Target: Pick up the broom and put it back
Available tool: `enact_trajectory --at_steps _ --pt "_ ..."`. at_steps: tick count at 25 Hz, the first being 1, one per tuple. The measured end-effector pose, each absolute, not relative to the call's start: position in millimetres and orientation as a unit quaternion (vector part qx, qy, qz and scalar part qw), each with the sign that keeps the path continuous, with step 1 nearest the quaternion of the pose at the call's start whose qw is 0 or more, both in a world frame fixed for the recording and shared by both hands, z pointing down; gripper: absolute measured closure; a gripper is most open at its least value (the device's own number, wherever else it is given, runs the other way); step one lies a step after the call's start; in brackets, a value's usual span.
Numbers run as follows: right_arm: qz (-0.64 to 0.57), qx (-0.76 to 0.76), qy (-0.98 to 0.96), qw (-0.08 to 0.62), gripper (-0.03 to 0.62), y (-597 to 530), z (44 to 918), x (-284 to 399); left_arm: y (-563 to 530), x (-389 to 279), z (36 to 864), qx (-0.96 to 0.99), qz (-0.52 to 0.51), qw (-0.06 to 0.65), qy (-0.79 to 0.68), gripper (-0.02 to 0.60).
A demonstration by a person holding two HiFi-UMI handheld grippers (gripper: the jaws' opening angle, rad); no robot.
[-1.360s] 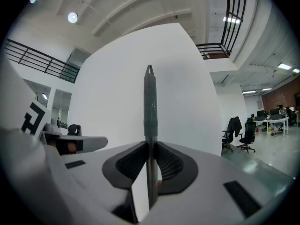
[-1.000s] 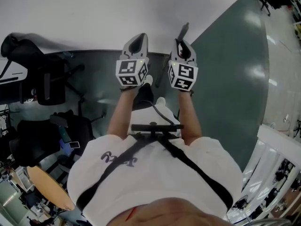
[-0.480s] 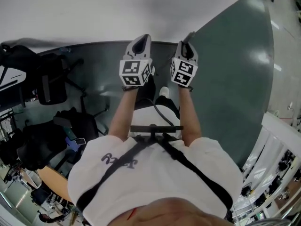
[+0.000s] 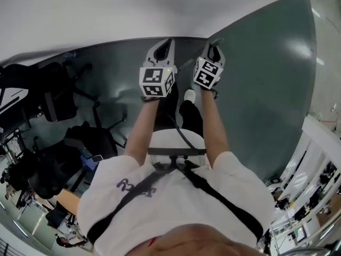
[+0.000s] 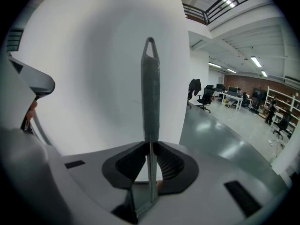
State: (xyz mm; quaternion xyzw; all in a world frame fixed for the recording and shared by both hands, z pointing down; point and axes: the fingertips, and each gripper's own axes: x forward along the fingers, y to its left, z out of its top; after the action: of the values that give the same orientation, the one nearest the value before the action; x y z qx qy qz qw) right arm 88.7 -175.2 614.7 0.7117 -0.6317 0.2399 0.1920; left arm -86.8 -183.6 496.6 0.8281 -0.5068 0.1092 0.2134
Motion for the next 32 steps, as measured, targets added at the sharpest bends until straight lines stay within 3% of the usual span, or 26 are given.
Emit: enact_trajectory --at_steps 18,32 --pt "0.317 0.732 -0.552 0.243 0.514 -198 772 97 -208 -71 630 0.842 0.153 0.227 -0.465 0.569" --pt "0.306 0.759 -0.526 0.232 0.514 -259 787 105 -221 -78 659 0.832 0.149 0.247 -0.475 0.569"
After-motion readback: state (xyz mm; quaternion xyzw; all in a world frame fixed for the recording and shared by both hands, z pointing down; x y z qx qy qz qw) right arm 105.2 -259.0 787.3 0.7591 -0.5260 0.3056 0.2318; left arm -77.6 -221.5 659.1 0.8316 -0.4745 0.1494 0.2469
